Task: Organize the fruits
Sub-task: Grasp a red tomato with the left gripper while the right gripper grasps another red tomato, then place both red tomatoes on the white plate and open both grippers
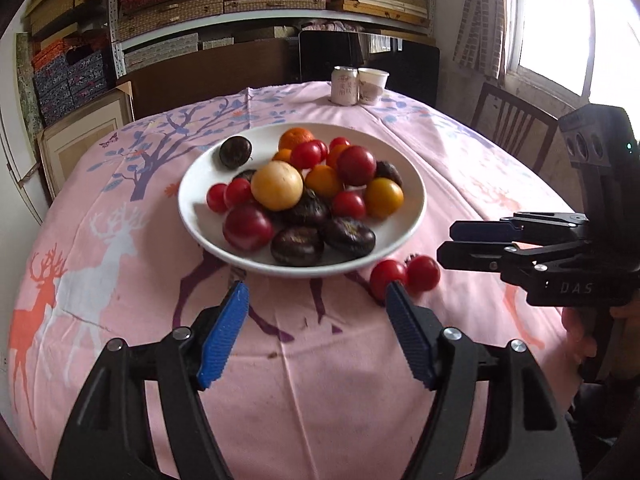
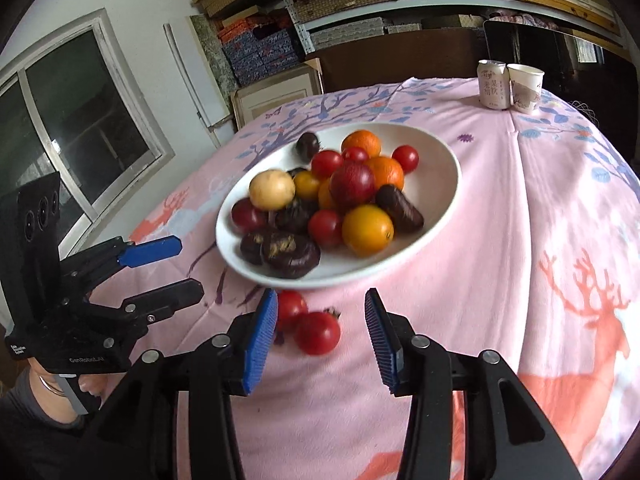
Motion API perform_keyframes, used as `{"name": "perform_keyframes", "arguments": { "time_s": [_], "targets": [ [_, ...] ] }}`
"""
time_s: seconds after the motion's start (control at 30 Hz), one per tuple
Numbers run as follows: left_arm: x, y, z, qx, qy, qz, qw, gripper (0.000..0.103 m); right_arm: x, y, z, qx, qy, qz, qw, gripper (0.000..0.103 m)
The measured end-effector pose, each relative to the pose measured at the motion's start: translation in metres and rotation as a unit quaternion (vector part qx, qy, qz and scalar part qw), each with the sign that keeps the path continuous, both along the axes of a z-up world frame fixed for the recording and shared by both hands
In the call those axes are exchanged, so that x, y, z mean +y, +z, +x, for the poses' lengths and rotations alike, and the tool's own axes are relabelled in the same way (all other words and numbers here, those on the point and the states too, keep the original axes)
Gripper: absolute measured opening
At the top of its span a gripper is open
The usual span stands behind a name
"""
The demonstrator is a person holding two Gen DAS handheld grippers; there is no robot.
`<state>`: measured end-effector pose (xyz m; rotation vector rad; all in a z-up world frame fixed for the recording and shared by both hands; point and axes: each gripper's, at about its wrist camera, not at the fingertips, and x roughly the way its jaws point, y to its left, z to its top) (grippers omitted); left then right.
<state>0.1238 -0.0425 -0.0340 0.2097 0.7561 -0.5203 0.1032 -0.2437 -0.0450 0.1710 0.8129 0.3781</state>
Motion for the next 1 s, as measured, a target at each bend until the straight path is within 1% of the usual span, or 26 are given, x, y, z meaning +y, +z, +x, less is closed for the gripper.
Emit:
{"name": "perform_keyframes", "arguments": {
  "time_s": [0.07,0.2,0.27,0.3,0.33,0.4,0.47,0.53,0.67,0.73,0.8,0.83,0.87,0.93,0.97,1.0],
  "targets": [
    [0.001,-0.006,-0.008,0.006,0.001,-0.002,1.0000,0.069,0.005,-0.004,-0.004,0.002,0.004,-0.014,1.000,0.046],
    [0.002,-0.013,-0.014,0.019,0.006,-0.004,0.9998,0.069,0.012,-0.007,0.001,0.016,0.007,-0.018,1.000,0.045],
    [0.001,-0.015,-0.014,0.026,0.008,-0.004,0.9996,0.069,0.014,-0.015,0.013,0.041,0.001,-0.023,0.999,0.045],
    [0.000,-0.016,-0.014,0.027,0.008,-0.004,0.9996,0.069,0.014,-0.019,0.017,0.056,-0.001,-0.018,0.998,0.044],
    [-0.001,-0.016,-0.014,0.027,0.007,-0.002,0.9996,0.069,0.013,-0.022,0.022,0.066,-0.001,-0.008,0.998,0.042],
    [-0.007,-0.017,-0.012,0.027,0.008,0.002,0.9996,0.069,0.007,-0.023,0.023,0.067,0.006,0.023,0.997,0.029],
    [-0.013,-0.018,-0.009,0.031,0.009,0.006,0.9995,0.069,-0.004,-0.024,0.020,0.062,-0.002,0.051,0.997,0.029],
    [-0.022,-0.019,-0.006,0.032,0.007,0.009,0.9994,0.069,-0.020,-0.018,0.012,0.038,-0.012,0.084,0.996,0.029],
    [-0.047,-0.023,0.002,0.033,0.008,0.023,0.9991,0.069,-0.053,-0.015,0.000,0.014,-0.045,0.110,0.993,0.029],
    [-0.060,-0.025,0.008,0.040,0.010,0.027,0.9988,0.063,-0.068,-0.014,-0.004,0.008,-0.061,0.118,0.991,0.029],
    [-0.072,-0.027,0.014,0.047,0.010,0.034,0.9982,0.052,-0.080,-0.013,-0.007,0.003,-0.071,0.132,0.989,0.029],
    [-0.077,-0.030,0.018,0.054,0.010,0.035,0.9979,0.049,-0.083,-0.013,-0.008,0.001,-0.071,0.140,0.988,0.029],
    [-0.082,-0.032,0.022,0.059,0.010,0.037,0.9975,0.042,-0.085,-0.013,-0.008,-0.001,-0.068,0.146,0.987,0.029],
    [-0.086,-0.037,0.028,0.068,0.017,0.043,0.9967,0.035,-0.081,-0.011,-0.008,-0.008,-0.063,0.139,0.988,0.029],
    [-0.085,-0.038,0.031,0.074,0.017,0.035,0.9965,0.028,-0.079,-0.010,-0.007,-0.011,-0.060,0.134,0.989,0.029],
    [-0.083,-0.037,0.031,0.075,0.017,0.026,0.9967,0.028,-0.077,-0.009,-0.007,-0.013,-0.057,0.132,0.990,0.029]
  ]
}}
